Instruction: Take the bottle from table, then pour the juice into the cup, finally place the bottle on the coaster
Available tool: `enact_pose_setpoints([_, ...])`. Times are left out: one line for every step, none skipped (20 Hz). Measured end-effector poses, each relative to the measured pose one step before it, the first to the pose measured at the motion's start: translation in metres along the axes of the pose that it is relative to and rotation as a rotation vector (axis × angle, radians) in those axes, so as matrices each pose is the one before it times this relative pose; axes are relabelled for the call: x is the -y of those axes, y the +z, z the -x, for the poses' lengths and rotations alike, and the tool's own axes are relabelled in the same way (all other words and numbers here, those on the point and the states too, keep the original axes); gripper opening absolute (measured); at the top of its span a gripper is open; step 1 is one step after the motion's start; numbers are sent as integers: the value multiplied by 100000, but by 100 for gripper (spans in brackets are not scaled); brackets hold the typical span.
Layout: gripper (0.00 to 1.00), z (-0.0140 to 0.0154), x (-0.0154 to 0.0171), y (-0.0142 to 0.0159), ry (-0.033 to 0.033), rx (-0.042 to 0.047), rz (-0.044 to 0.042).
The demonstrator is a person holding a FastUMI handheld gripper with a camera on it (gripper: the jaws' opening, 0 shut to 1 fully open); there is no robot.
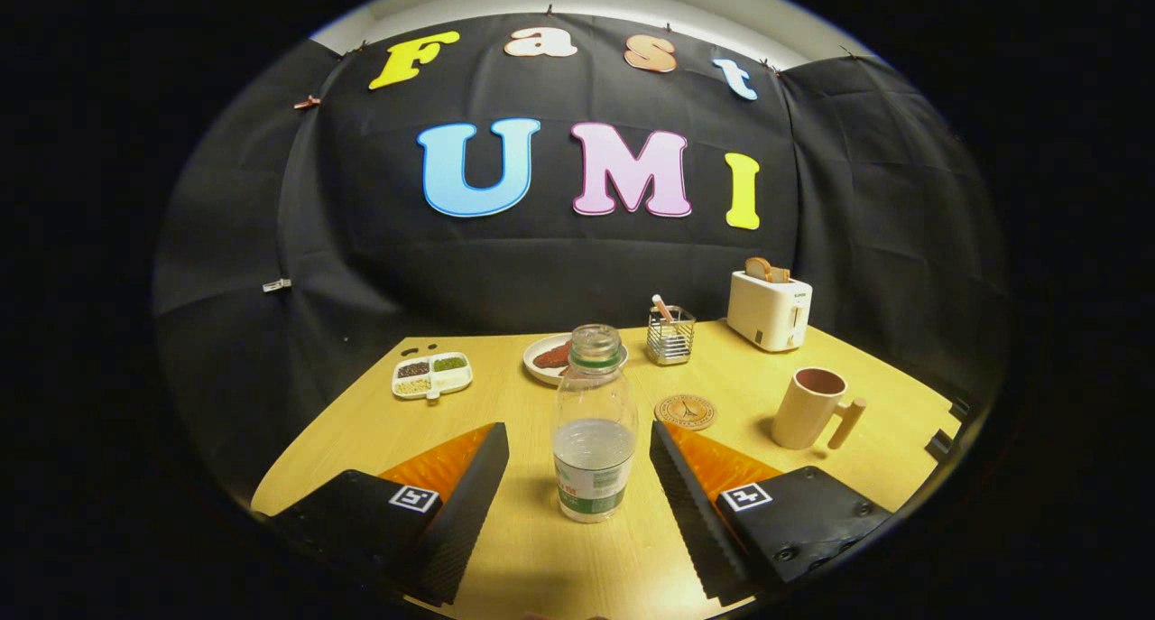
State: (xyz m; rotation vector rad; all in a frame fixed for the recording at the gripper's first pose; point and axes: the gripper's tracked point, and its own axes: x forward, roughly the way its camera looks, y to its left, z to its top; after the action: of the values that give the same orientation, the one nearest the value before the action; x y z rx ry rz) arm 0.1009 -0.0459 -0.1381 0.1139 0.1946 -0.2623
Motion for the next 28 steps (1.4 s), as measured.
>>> enact_pose_setpoints([97, -492, -45, -430, -1024, -458, -165])
enact_pose_setpoints([97, -537, -41, -275, -1042, -301, 83])
enact_pose_setpoints([97, -519, 134, -268, -1445, -206, 333])
enact_pose_setpoints([97, -442, 146, -279, -1192, -331, 465])
enact_pose_setpoints([97, -423, 66, -323, -999, -457, 608])
enact_pose_setpoints([97, -411, 127, -201, -1039, -312, 768])
enact_pose_setpoints([97, -307, 113, -279, -793, -277, 515])
enact_pose_setpoints([97, -448, 66, -146, -443, -254, 216])
enact_pose_setpoints([97, -276, -8, -231, -311, -278, -4])
enact_pose_setpoints([97, -348, -47, -87, -209, -107, -72])
enact_pose_setpoints([97, -309, -33, -127, -31, -12, 8])
enact_pose_setpoints([97, -291, 11, -119, -316, -221, 495])
enact_pose_setpoints([97, -209, 78, -130, -495, -413, 511])
enact_pose_setpoints([97, -321, 33, -89, -330, -322, 87])
enact_pose_setpoints([97, -28, -23, -149, -317, -86, -90])
enact_pose_setpoints([97, -169, 116, 15, -435, -72, -154])
enact_pose_setpoints([97, -183, 84, 23, -196, 48, -368])
enact_pose_setpoints([97, -110, -50, 90, 212, 275, -364])
enact_pose_setpoints([97, -245, 6, -51, 311, -146, -42])
enact_pose_setpoints([97, -207, -101, -188, 674, -537, 191])
enact_pose_setpoints([97, -90, 164, -123, -254, -309, 599])
enact_pose_setpoints([96, -159, 114, -96, -412, -438, 325])
enact_pose_setpoints([94, -97, 50, -134, 37, -354, -112])
enact_pose_setpoints([86, -190, -53, 26, 296, 193, -762])
enact_pose_setpoints([81, 48, 67, 48, -295, 82, -927])
enact_pose_setpoints([80, -80, 23, -45, 34, -445, -734])
enact_pose_setpoints([79, -27, -12, -51, 180, -712, -718])
enact_pose_setpoints([78, 89, 78, 15, -129, -793, -916])
